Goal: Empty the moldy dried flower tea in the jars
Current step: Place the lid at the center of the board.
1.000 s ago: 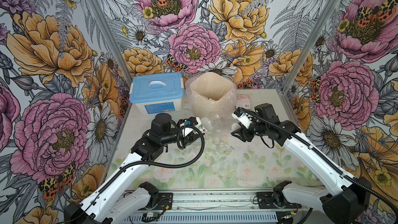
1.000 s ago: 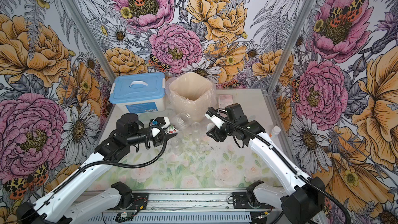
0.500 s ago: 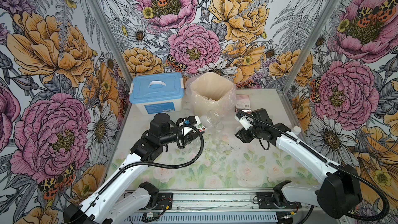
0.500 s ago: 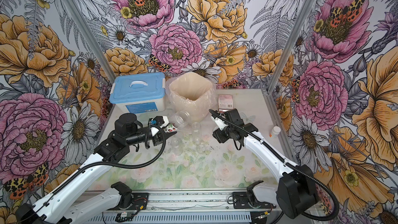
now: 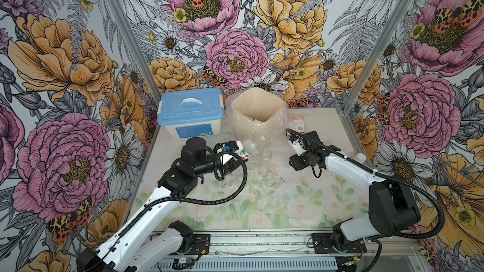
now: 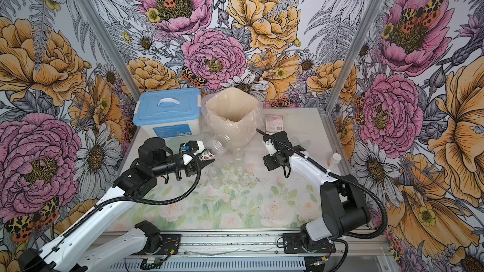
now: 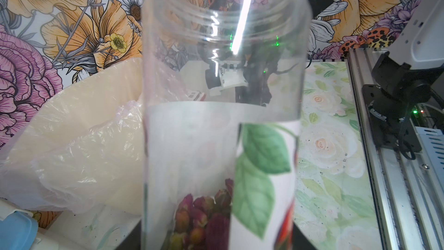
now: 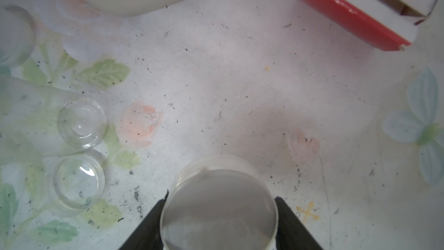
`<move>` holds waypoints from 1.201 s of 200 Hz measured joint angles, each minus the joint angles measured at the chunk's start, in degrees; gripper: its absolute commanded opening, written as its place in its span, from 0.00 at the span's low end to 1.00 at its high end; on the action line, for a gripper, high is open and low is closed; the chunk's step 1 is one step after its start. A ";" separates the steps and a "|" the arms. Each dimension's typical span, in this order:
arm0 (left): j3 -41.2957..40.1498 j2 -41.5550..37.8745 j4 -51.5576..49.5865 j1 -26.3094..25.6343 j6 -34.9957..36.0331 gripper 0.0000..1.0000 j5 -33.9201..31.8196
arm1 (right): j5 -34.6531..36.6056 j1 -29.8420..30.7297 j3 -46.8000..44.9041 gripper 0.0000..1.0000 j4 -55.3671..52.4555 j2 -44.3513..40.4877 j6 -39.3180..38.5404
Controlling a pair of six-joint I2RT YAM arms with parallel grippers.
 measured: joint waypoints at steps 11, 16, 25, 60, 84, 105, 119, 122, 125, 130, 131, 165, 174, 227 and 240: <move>0.00 0.00 0.00 0.02 0.02 0.54 0.00 | 0.22 -0.26 0.28 0.31 0.00 1.44 0.20; 0.00 0.00 0.00 0.04 0.00 0.54 0.00 | 0.24 -0.39 0.39 0.31 0.02 1.95 0.24; 0.00 0.00 0.02 0.04 0.00 0.54 0.00 | 0.50 -0.59 0.70 0.31 0.00 2.86 0.46; -0.02 0.00 0.00 0.04 0.00 0.54 0.00 | 1.27 -0.98 1.92 0.32 0.13 5.79 1.01; -0.04 0.00 0.00 0.04 0.00 0.54 0.00 | 1.84 -1.25 2.58 0.32 0.20 7.56 1.03; -0.04 0.00 0.00 0.04 0.00 0.54 0.00 | 2.40 -1.36 3.06 0.34 0.22 9.11 1.05; -0.11 0.00 0.07 0.04 0.00 0.54 0.00 | 2.54 -1.36 3.30 0.35 0.17 9.84 1.05; -0.11 0.00 0.04 0.04 0.00 0.54 0.00 | 2.54 -1.36 3.34 0.35 0.20 9.97 1.07; -0.13 0.00 0.07 0.04 0.00 0.54 0.00 | 2.54 -1.36 3.41 0.35 0.20 10.10 1.05; -0.17 0.00 0.15 0.04 0.00 0.54 0.00 | 2.56 -1.36 3.50 0.35 0.20 10.25 1.07; -0.20 0.00 0.15 0.04 0.00 0.54 0.00 | 2.56 -1.36 3.52 0.35 0.20 10.32 1.07; -0.33 0.00 0.26 0.04 0.00 0.54 0.00 | 2.54 -1.73 4.17 0.40 0.24 11.45 1.51; -0.33 0.00 0.26 0.04 0.00 0.54 0.00 | 2.54 -1.73 4.20 0.42 0.22 11.58 1.68; -0.33 0.00 0.28 0.04 0.00 0.54 0.00 | 2.25 -1.73 4.24 0.61 0.20 12.24 2.54; -0.33 0.00 0.28 0.04 0.00 0.54 0.00 | 2.05 -1.73 4.24 0.67 0.20 12.24 2.56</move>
